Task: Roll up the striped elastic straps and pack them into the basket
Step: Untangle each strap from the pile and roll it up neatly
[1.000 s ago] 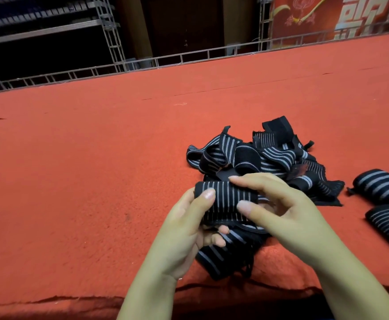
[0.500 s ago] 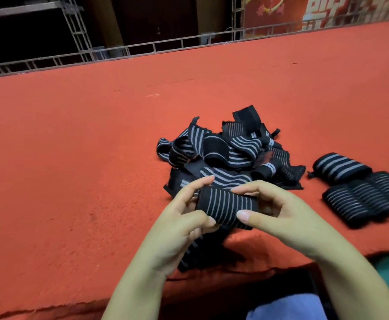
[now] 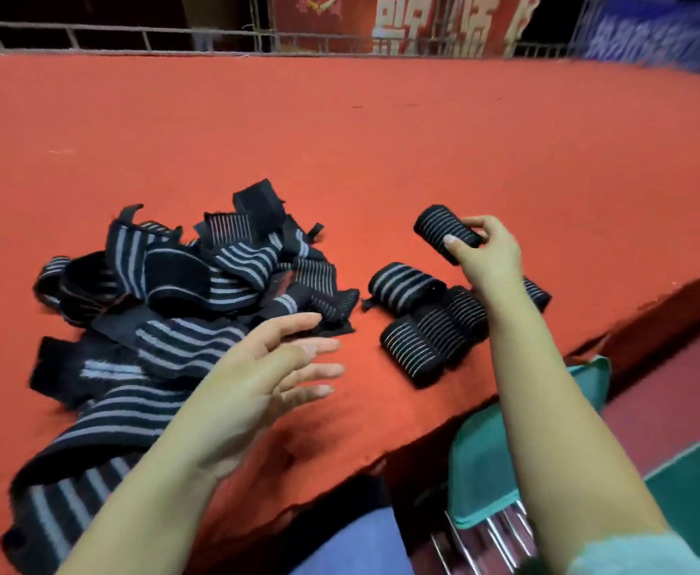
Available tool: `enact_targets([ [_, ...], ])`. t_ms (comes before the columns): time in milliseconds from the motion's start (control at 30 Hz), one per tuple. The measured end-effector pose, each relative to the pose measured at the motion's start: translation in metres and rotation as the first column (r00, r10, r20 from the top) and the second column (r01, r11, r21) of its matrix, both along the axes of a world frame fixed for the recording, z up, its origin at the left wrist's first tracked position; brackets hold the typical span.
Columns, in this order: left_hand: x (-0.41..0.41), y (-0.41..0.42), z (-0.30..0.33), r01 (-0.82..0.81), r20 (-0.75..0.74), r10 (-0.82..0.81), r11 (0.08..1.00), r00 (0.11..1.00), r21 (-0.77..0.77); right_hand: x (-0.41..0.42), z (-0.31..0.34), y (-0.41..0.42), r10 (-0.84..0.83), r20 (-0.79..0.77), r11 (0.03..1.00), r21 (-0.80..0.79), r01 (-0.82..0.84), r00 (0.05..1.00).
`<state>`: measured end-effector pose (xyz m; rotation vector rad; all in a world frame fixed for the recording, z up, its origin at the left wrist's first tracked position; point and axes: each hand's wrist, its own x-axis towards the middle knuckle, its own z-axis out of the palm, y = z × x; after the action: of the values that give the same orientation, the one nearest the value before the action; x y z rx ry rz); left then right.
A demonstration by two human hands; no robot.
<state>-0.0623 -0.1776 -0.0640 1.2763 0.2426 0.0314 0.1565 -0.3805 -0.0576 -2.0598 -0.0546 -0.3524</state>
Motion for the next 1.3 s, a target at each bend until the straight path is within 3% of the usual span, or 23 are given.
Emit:
enact_targets([
  [200, 0.032, -0.022, -0.006, 0.039, -0.060, -0.037, 0.998, 0.998, 0.041, 0.061, -0.037, -0.004, 0.009, -0.249, 0.967, -0.243, -0.072, 0.968],
  [500, 0.048, -0.020, -0.012, -0.006, -0.080, 0.007, 1.000, 0.997, 0.017, 0.079, -0.045, 0.001, 0.011, -0.379, 0.858, -0.471, -0.203, 0.925],
  [733, 0.043, -0.014, -0.010, -0.022, -0.056, 0.021, 1.000, 0.998, -0.018, 0.082, -0.041, 0.010, -0.051, -0.379, 0.741, -0.634, -0.219, 0.924],
  [833, 0.036, -0.005, -0.007, -0.053, -0.028, 0.052, 0.998, 0.998, -0.030, 0.074, -0.029, 0.022, -0.065, -0.307, 0.751, -0.642, -0.156, 0.949],
  [967, 0.022, 0.010, -0.003, -0.108, -0.016, 0.107, 0.993, 0.994, -0.052, 0.038, -0.013, 0.061, 0.157, -0.186, 0.801, -0.551, -0.235, 0.970],
  [1133, -0.011, 0.035, 0.003, -0.208, -0.003, 0.208, 0.976, 0.978, -0.065, -0.022, -0.004, 0.127, 0.478, -0.109, 0.738, -0.488, -0.466, 0.871],
  [1233, -0.035, 0.054, 0.002, -0.294, -0.001, 0.295, 0.953, 0.956, -0.068, -0.047, -0.004, 0.166, 0.580, -0.109, 0.684, -0.473, -0.556, 0.807],
  [1300, -0.051, 0.068, 0.002, -0.353, 0.000, 0.354, 0.933, 0.935, -0.066, -0.052, -0.009, 0.191, 0.565, -0.145, 0.675, -0.486, -0.556, 0.812],
])
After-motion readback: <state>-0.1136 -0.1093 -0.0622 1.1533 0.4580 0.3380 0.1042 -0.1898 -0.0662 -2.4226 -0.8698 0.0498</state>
